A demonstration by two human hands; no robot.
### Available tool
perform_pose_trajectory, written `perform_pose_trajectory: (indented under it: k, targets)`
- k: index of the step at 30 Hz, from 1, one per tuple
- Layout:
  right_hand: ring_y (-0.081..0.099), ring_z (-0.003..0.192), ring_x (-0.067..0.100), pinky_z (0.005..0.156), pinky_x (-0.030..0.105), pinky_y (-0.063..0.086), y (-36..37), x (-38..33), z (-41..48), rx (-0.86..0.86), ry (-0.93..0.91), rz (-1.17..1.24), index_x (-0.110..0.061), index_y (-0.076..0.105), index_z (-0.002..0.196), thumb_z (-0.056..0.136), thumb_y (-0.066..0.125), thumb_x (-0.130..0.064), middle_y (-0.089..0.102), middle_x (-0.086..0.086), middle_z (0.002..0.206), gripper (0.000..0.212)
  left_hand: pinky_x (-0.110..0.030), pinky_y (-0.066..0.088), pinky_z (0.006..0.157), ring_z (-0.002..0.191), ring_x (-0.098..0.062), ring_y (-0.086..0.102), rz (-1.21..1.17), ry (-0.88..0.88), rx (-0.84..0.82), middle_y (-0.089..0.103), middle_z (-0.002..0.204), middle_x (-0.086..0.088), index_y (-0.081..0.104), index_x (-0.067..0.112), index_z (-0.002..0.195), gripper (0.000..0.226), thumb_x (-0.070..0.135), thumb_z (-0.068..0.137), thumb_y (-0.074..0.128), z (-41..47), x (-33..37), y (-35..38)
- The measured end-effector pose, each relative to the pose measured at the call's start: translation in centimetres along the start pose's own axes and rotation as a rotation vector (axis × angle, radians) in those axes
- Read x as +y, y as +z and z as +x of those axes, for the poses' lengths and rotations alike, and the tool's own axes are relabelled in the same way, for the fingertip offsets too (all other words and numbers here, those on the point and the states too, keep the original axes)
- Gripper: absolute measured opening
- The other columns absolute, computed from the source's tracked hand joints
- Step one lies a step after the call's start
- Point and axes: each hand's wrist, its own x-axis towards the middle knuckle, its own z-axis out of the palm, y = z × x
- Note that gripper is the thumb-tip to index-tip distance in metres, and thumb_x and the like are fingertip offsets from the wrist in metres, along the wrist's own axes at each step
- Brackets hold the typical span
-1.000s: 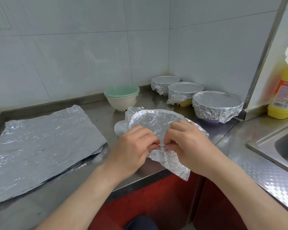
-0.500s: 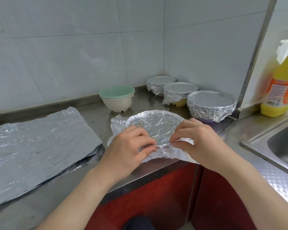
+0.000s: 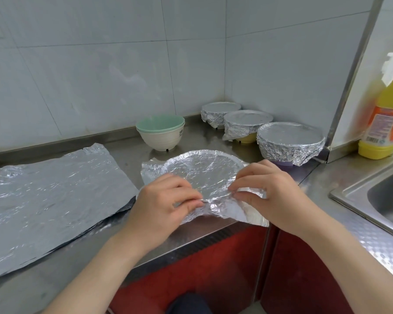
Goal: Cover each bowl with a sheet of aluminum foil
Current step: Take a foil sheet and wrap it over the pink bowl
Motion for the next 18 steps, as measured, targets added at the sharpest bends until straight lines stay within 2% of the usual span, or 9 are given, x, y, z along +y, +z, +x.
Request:
perform_pose_trajectory:
  k: [4,9,12,16,18]
  targets:
    - [0.050,0.087,0.014,0.075,0.026,0.044,1.4,-0.9,0.8,0.039,-0.084,-0.063,-0.022,0.075,0.083,0.081,0.075,-0.021,0.064,-0.011,0.086,0.002,-0.021,0.047,0.074,0.081,-0.006,0.060,-0.075,-0.130,0.007,0.066,0.082,0.014,0.079,0.021,0.081,0.010,0.027,0.073,0.079,-0.4,-1.0,-1.3]
    - [0.047,0.080,0.017,0.070,0.025,0.042,2.5,-1.7,1.7,0.075,-0.220,-0.170,-0.014,0.069,0.076,0.081,0.071,-0.009,0.061,-0.005,0.077,0.007,-0.013,0.044,0.077,0.085,-0.006,0.062,-0.081,-0.169,-0.028,0.067,0.085,0.014,0.078,0.024,0.083,0.009,0.025,0.074,0.078,-0.2,-1.8,-1.9]
    - [0.051,0.082,0.017,0.073,0.026,0.044,2.3,-1.9,1.8,0.043,-0.219,-0.134,-0.016,0.072,0.080,0.083,0.067,-0.018,0.062,-0.007,0.079,0.006,-0.008,0.041,0.081,0.092,-0.004,0.062,-0.110,-0.228,-0.046,0.068,0.089,0.015,0.077,0.028,0.085,0.013,0.022,0.075,0.081,-0.1,-2.1,-2.2]
    - [0.048,0.089,0.009,0.079,0.019,0.040,1.5,-1.3,1.5,0.002,-0.135,-0.021,-0.020,0.075,0.094,0.081,0.073,-0.019,0.064,-0.008,0.092,0.014,-0.018,0.044,0.084,0.093,-0.010,0.063,-0.127,-0.247,-0.056,0.067,0.090,0.015,0.077,0.032,0.082,0.014,0.040,0.071,0.081,0.1,-1.7,-1.8]
    - [0.049,0.087,0.009,0.077,0.023,0.043,1.4,-0.9,1.4,-0.004,-0.113,0.002,-0.021,0.075,0.092,0.081,0.072,-0.015,0.064,-0.009,0.091,0.013,-0.026,0.046,0.083,0.089,-0.013,0.062,-0.155,-0.264,-0.036,0.067,0.086,0.014,0.077,0.032,0.077,0.011,0.038,0.069,0.081,0.3,-1.5,-1.3]
